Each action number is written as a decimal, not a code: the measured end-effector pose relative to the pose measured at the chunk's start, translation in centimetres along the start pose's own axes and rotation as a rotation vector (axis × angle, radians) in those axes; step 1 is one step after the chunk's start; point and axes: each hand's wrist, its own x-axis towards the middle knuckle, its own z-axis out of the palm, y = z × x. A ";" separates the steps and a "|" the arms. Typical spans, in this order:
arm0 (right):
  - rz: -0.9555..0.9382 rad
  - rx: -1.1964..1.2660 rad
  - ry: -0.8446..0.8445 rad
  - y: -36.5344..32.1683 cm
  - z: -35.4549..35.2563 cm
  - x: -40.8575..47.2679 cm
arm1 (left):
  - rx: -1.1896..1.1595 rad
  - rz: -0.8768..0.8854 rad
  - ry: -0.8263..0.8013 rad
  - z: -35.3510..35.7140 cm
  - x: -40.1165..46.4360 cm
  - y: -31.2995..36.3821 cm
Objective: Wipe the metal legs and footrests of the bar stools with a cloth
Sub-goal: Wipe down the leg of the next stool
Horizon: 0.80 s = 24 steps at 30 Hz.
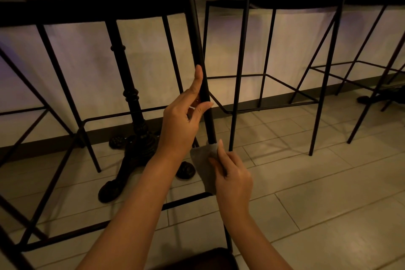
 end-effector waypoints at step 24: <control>0.047 -0.002 -0.072 3.6 0.1 -2.6 | 0.021 -0.024 0.035 0.5 -0.2 0.0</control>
